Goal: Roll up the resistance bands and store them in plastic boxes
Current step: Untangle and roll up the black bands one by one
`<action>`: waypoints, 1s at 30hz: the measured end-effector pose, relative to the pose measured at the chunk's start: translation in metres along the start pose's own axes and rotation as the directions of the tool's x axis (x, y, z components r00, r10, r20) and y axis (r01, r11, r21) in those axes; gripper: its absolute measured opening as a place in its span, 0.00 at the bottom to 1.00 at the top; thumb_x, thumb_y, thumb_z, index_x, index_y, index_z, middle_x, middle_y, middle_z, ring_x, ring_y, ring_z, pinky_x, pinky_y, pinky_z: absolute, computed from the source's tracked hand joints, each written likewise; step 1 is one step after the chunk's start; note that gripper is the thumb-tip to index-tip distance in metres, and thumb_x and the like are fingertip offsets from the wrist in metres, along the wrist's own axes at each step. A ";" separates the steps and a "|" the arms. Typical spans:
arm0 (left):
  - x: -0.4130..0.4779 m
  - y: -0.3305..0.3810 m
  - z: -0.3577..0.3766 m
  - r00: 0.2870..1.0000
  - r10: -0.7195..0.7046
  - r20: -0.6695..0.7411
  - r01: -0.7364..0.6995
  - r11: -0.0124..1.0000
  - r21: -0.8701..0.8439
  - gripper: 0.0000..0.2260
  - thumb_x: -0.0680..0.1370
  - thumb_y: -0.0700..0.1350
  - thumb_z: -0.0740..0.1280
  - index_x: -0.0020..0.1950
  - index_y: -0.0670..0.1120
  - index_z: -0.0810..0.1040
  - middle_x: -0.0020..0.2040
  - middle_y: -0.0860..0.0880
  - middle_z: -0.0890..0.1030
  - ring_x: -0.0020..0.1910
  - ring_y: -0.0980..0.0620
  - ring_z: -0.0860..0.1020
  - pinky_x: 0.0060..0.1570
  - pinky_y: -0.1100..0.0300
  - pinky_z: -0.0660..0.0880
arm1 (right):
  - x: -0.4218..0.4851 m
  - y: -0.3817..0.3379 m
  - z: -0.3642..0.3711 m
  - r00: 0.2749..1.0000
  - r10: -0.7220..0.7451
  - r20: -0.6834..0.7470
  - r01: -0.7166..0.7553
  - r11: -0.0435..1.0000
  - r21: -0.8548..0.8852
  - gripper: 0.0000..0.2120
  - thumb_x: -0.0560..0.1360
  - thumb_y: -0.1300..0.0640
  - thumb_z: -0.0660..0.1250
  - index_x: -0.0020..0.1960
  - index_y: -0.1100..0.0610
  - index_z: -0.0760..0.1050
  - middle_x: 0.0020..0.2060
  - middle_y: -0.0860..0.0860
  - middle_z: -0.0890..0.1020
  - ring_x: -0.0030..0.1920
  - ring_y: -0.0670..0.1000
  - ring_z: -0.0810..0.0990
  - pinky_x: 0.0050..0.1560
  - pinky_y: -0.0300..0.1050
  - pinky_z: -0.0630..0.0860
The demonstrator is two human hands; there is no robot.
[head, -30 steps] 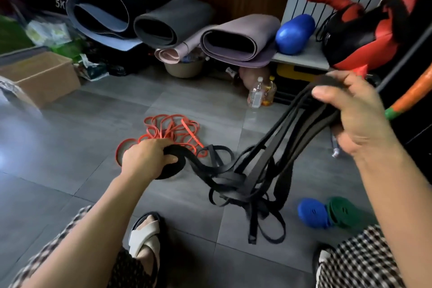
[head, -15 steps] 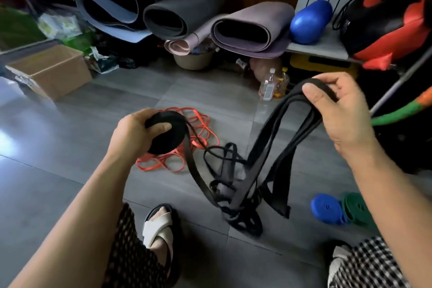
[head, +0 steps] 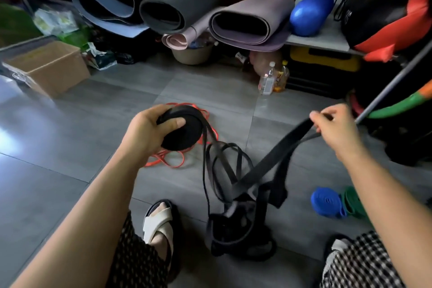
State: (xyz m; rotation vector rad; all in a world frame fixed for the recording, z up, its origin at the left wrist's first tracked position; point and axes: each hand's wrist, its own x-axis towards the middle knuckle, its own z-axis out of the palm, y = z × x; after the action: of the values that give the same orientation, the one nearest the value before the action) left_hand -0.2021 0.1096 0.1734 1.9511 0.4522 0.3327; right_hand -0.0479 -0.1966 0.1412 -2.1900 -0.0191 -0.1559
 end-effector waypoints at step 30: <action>0.009 -0.023 -0.028 0.994 -0.110 0.015 0.095 0.916 0.390 0.12 0.72 0.43 0.71 0.56 0.49 0.79 0.46 0.46 0.79 0.49 0.43 0.78 0.51 0.49 0.76 | -0.098 -0.013 0.120 0.709 -0.005 0.705 -0.027 0.999 0.035 0.09 0.73 0.72 0.56 0.46 0.60 0.69 0.25 0.48 0.76 0.24 0.40 0.72 0.31 0.33 0.69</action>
State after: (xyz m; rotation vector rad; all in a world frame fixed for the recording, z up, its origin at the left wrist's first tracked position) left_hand -0.2097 0.1448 0.1637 2.3049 0.6324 0.1439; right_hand -0.1334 -0.0876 0.0703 -2.0769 -0.4398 0.7032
